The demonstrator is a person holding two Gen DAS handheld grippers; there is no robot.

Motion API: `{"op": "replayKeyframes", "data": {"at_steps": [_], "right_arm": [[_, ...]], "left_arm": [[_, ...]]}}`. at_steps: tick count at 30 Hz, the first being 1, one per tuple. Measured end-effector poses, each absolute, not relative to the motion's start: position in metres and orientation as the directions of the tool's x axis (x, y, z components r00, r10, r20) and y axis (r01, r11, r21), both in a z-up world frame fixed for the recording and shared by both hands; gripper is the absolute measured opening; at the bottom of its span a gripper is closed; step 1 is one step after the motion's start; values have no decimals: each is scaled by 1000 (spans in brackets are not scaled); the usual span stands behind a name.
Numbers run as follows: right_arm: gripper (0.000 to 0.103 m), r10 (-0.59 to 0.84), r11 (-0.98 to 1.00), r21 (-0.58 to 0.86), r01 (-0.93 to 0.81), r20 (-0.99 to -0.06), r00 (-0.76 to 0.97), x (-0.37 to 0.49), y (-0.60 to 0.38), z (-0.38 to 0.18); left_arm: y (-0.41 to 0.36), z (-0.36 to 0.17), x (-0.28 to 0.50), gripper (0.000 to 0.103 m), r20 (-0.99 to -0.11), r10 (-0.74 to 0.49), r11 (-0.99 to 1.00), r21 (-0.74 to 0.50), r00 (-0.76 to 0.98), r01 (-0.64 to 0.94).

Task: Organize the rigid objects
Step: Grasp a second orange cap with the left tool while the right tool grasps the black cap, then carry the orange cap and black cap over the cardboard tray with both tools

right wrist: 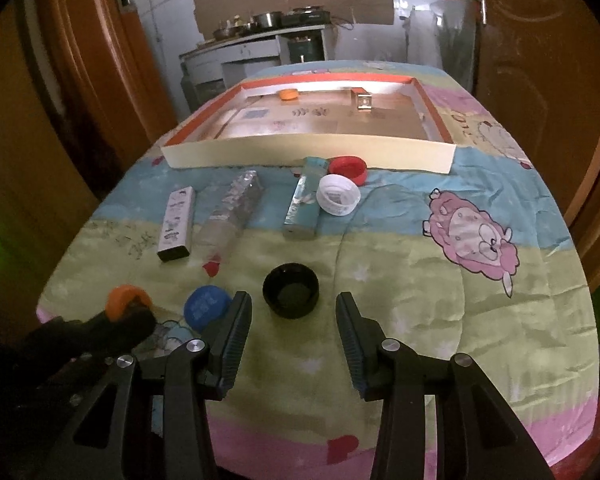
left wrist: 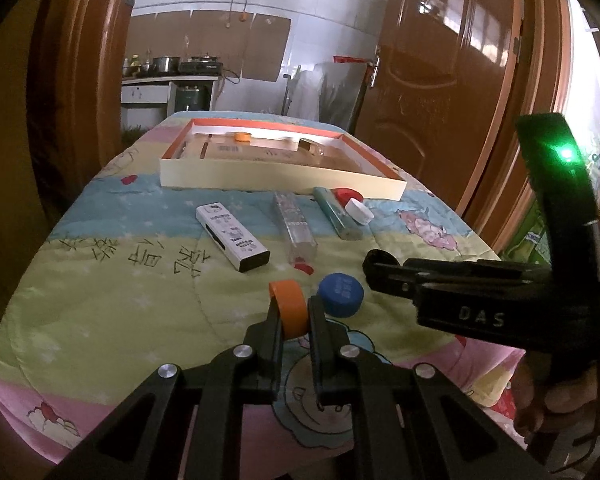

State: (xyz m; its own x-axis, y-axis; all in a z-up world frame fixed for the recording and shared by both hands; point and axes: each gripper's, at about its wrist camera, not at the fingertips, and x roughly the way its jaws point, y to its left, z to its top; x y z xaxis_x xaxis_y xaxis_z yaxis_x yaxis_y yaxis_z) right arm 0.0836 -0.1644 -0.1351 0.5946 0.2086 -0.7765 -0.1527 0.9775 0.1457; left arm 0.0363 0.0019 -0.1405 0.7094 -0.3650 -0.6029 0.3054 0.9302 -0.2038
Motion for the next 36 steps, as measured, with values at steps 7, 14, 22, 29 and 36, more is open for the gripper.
{"op": "replayKeyframes", "data": {"at_steps": [7, 14, 22, 29, 36], "right_arm": [[41, 180, 982, 107, -155, -780, 599, 91, -161, -138], [30, 93, 986, -14, -164, -775, 625, 88, -150, -140], [30, 108, 987, 5, -160, -759, 643, 86, -157, -132], [30, 125, 986, 20, -163, -733, 668, 84, -160, -115], [30, 125, 986, 7, -169, -707, 696, 91, -163, -96]], "left_arm": [[6, -142, 39, 12, -606, -360, 933, -211, 709, 293], [7, -142, 39, 12, -611, -349, 937, -204, 711, 285], [5, -132, 38, 12, -599, -342, 939, -188, 724, 289], [1, -110, 45, 12, -575, -327, 943, -155, 750, 293], [0, -86, 63, 12, -560, -306, 950, -132, 770, 282]]}}
